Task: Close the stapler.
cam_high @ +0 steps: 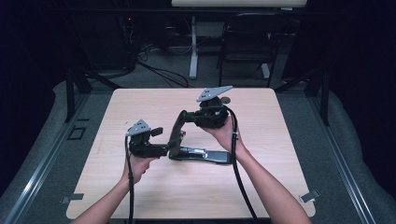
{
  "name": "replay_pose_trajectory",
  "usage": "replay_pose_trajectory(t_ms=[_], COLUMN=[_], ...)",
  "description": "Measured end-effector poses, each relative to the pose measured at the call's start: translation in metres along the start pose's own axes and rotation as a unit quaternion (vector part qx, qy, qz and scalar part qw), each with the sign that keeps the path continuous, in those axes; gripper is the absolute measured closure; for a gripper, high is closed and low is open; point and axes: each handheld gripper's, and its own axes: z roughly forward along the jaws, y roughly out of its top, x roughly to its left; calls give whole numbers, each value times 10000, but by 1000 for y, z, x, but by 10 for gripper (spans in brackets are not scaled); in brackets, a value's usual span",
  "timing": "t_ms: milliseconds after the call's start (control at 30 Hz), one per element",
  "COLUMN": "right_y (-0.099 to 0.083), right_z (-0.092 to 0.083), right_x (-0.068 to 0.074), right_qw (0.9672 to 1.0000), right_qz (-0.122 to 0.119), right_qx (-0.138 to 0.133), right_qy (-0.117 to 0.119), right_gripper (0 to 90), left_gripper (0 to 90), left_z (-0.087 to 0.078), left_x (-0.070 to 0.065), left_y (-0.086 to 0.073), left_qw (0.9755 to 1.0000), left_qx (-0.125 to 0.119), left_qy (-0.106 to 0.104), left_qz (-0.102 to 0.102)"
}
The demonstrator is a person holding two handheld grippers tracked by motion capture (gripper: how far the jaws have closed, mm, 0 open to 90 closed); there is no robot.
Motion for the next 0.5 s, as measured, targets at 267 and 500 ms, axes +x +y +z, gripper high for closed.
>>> replay_pose_trajectory(t_ms=[267, 500], right_y=[-13, -23], right_z=[-13, -21], right_x=[-4, -7], right_qw=[9998, 9995], right_qz=[24, 113], right_qx=[116, 109], right_qy=[-175, -263], right_gripper=[871, 873], left_gripper=[117, 112], left_z=[-5, 6], left_x=[20, 24], left_y=[-3, -8], left_qw=[9996, 9984], left_qx=[192, 561], left_qy=[51, 64], left_qz=[-216, -88])
